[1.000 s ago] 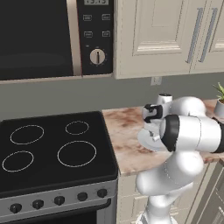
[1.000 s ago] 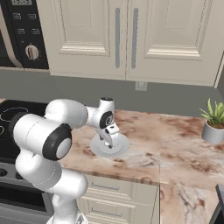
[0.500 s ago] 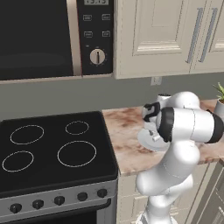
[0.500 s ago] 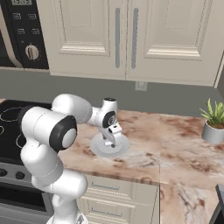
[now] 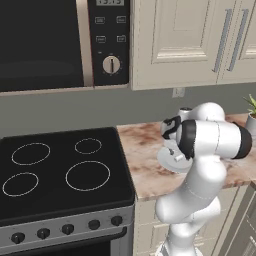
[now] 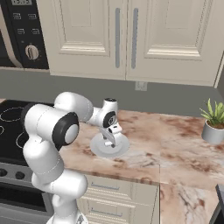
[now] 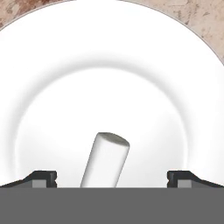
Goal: Pick up the marshmallow and place it in the cup of hot chocolate on the dining counter.
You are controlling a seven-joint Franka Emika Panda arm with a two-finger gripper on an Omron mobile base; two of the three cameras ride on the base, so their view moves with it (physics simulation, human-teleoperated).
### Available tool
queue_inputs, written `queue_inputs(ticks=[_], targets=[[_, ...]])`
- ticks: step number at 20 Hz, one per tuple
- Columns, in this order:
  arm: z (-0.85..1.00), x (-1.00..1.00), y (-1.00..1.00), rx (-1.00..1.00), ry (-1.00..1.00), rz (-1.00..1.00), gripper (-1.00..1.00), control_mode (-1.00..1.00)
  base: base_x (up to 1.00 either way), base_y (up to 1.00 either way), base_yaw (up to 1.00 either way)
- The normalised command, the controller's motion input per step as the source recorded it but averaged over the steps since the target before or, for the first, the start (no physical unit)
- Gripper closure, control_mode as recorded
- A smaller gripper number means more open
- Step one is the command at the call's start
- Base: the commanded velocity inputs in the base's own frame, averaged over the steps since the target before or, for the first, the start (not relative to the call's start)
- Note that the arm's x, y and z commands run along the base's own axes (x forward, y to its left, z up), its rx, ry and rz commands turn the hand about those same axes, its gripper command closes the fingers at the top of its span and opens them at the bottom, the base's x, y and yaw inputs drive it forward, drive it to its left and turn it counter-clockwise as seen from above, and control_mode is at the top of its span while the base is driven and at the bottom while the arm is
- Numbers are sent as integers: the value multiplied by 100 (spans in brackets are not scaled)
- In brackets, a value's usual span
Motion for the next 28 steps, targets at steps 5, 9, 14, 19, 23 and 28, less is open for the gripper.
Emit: queue_inputs(ticks=[5,9,14,19,23,28], targets=[[-17,0,0,0,0,0,-100,-100,0,0,0],[-23,0,0,0,0,-2,100,-100,0,0,0],[-20,0,0,0,0,-1,100,-100,0,0,0],[-13,0,0,0,-1,0,100,-100,0,0,0],[0,-18,0,0,-6,-1,100,-100,0,0,0],[2,-27,-10,1,-12,-4,100,-100,0,0,0]])
